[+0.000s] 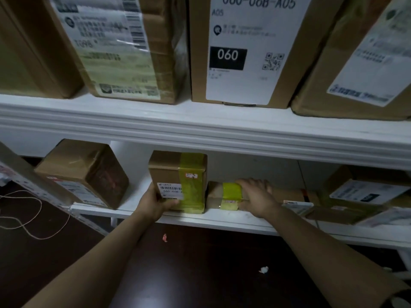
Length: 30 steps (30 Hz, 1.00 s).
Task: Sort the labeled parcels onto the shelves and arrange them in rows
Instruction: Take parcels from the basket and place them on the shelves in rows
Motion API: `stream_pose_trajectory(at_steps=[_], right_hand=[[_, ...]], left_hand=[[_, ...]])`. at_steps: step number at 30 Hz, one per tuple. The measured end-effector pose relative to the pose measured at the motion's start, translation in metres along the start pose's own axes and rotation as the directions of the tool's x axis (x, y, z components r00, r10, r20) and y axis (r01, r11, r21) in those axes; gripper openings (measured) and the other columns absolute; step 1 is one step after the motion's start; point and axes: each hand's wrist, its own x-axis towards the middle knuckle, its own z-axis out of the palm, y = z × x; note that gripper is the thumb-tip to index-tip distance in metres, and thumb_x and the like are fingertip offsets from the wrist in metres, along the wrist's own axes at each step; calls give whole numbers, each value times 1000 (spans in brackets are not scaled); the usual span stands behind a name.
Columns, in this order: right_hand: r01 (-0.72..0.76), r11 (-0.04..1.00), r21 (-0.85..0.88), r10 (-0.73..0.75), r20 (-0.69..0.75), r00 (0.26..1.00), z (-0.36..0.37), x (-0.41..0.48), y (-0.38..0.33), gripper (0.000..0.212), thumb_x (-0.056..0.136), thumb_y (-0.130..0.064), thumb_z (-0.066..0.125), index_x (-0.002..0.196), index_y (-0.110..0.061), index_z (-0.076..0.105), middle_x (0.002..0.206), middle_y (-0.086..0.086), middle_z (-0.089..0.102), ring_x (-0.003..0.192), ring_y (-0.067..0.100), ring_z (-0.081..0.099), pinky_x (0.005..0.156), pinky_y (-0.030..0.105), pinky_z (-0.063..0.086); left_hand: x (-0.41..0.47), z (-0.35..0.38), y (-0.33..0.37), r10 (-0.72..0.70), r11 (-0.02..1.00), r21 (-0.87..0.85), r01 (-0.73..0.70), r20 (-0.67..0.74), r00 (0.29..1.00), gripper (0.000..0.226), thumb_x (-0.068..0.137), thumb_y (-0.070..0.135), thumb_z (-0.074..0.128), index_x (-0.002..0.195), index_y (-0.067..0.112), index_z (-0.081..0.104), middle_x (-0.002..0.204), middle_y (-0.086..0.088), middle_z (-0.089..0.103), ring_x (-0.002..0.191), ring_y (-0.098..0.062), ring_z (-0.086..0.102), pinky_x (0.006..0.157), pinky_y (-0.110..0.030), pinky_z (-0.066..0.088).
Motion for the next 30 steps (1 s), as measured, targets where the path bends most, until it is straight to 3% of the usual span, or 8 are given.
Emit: stream_pose_trajectory(at_steps=[5,11,16,20,23,27,30], right_hand=[[-17,1000,26,17,-4,1000,-3,-7,14,65,88,-33,61,144,-29,29,143,2,36,135,24,28,115,37,9],[-27,998,54,29,-23,999,-5,-12,32,63,88,-32,61,143,-29,30,141,3,38,134,23,29,115,38,6],[-49,999,16,49,-20,999,-5,-14,34,71,87,-36,62,147,-31,24,146,3,34,138,24,22,116,41,-1],[-95,995,-5,95,-18,995,-8,-25,29,96,79,-40,70,152,-28,9,154,3,22,144,22,10,116,44,-4],[-126,992,-5,125,-80,989,-16,-47,21,99,76,-41,72,151,-27,9,156,1,14,145,22,5,116,41,2],[-141,990,-8,141,-43,989,-42,-93,6,95,77,-42,71,150,-25,13,153,2,19,142,24,11,116,39,1],[-185,982,28,184,35,982,-66,-133,-10,85,79,-43,70,148,-25,23,149,6,27,138,27,18,114,38,5]], left_hand=[[5,13,6,6,998,61,-7,14,1000,54,72,3,80,118,8,52,107,-5,66,103,-22,62,94,-37,49],[7,32,16,16,998,64,-18,33,999,53,74,2,78,118,9,49,102,0,63,101,-20,60,87,-29,47],[3,34,16,-21,997,72,18,38,999,48,77,7,77,118,8,52,110,-4,64,106,-22,60,90,-29,46],[-9,29,21,-117,985,135,109,51,992,68,74,17,81,129,5,44,128,-13,57,120,-28,52,100,-38,44],[-31,25,34,-210,941,280,192,38,977,85,78,19,78,143,-4,28,144,-21,42,132,-33,42,106,-40,39],[-76,24,63,-254,857,498,131,187,949,75,80,19,76,141,-1,35,140,-18,47,128,-30,47,104,-34,40],[-106,33,94,-254,799,601,-3,343,904,78,81,25,75,143,4,33,144,-13,44,130,-27,44,107,-32,38]])
